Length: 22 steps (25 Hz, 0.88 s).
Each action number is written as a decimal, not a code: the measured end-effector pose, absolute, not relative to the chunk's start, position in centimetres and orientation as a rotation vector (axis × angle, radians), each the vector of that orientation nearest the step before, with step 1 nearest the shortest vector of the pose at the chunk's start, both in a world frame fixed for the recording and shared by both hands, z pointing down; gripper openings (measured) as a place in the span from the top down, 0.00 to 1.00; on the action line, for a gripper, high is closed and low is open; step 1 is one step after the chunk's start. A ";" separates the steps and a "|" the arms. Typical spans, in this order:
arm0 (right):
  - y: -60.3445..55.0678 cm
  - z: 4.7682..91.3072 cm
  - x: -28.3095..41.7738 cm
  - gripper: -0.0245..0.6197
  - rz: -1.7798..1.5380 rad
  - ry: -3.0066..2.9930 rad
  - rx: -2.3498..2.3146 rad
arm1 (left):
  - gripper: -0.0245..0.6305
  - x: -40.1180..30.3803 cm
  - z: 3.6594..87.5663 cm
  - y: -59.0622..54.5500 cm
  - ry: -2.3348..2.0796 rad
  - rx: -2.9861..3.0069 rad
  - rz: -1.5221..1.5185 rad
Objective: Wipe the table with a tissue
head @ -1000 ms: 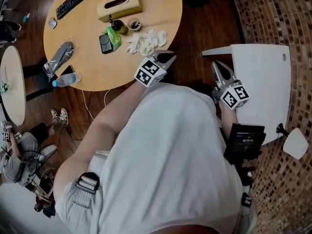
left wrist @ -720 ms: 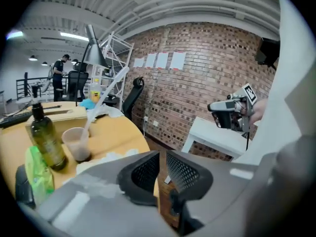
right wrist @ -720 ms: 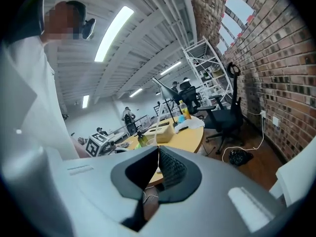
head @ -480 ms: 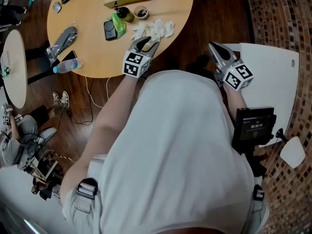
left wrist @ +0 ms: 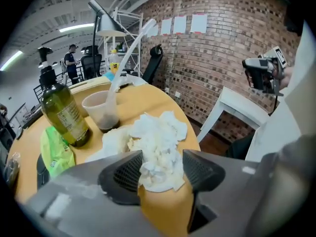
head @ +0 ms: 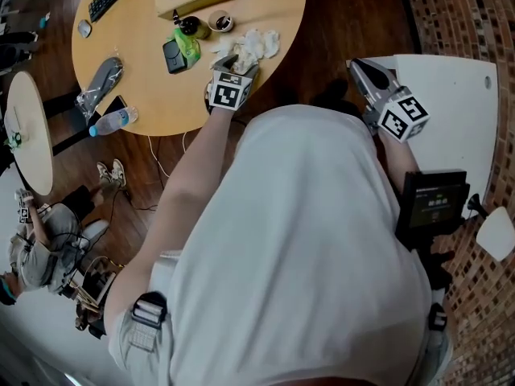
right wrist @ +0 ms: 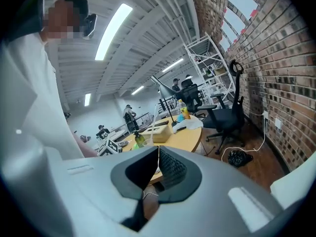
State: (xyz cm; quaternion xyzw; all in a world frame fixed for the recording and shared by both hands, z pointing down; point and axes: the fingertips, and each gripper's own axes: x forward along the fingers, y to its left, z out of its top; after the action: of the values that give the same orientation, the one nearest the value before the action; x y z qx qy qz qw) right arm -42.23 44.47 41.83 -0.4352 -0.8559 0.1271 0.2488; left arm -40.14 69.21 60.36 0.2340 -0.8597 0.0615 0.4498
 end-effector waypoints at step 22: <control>45.4 43.2 -41.2 0.95 0.412 -2.410 -1.030 | 0.77 -39.8 54.8 74.4 -2.364 0.488 -0.109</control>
State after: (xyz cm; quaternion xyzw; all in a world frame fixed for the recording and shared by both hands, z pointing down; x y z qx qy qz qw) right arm -41.15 45.37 43.16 -0.3766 -0.8814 0.1506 0.2420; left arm -39.75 74.44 54.85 0.1890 -0.9146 -0.0420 0.3549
